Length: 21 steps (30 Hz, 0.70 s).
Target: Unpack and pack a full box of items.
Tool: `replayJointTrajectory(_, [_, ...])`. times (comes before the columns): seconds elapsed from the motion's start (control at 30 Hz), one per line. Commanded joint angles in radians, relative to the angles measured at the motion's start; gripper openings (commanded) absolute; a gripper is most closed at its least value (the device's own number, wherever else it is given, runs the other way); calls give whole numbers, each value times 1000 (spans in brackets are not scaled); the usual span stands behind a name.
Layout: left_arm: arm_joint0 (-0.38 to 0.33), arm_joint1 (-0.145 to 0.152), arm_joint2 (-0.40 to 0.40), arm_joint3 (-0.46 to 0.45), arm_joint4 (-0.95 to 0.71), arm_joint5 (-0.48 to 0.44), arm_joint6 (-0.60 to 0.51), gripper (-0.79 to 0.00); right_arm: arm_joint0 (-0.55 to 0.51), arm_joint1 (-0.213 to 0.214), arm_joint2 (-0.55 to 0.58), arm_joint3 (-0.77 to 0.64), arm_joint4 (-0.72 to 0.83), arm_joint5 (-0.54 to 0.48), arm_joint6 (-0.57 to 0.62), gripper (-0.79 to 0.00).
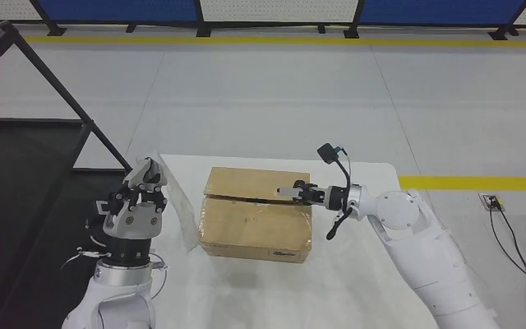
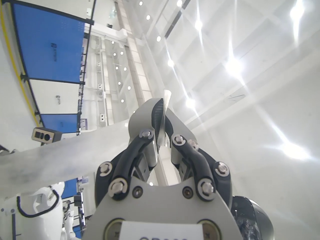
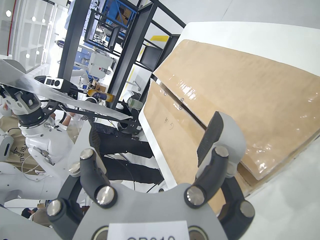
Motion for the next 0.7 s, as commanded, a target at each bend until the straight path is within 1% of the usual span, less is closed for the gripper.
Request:
replayJointTrajectory(0.0, [2,0,0,-1,0,-25,0,-785,0,0,0,0,-1,0,-1,0])
replayJointTrajectory(0.07, [2,0,0,-1,0,-25,0,-785,0,0,0,0,-1,0,-1,0])
replayJointTrajectory(0.17, [3,0,1,1,-1,-24,0,-785,-24,0,-3,-12,-5,-22,-33,0])
replayJointTrajectory(0.23, [6,-3,15,4,-59,-15,23,-785,-16,3,-18,-38,-107,-84,-48,0])
replayJointTrajectory(0.27, [0,-3,17,4,-64,-20,33,-785,-16,3,-23,-50,-139,-107,-57,0])
replayJointTrajectory(0.3, [-17,-5,30,6,-85,-24,44,-785,-18,5,-32,-74,-193,-156,-67,0])
replayJointTrajectory(0.37, [-64,-9,51,13,-126,-31,78,-785,-22,10,-36,-118,-294,-230,-89,0])
replayJointTrajectory(0.4, [-83,-10,59,17,-134,-32,89,-785,-27,12,-35,-135,-326,-250,-103,0])
replayJointTrajectory(0.43, [-127,-14,78,33,-168,-36,119,-785,-40,16,-30,-171,-383,-280,-134,0])
replayJointTrajectory(0.5, [-192,-18,102,58,-199,-39,157,-785,-72,20,-15,-225,-441,-311,-205,0])
replayJointTrajectory(0.53, [-242,-22,127,80,-217,-37,187,-785,-79,22,-10,-235,-448,-313,-218,0])
replayJointTrajectory(0.6, [-315,-28,165,115,-233,-34,225,-785,-79,22,-10,-235,-448,-313,-218,0])
replayJointTrajectory(0.67, [-372,-35,195,148,-262,-41,258,-785,-79,22,-10,-235,-448,-313,-218,0])
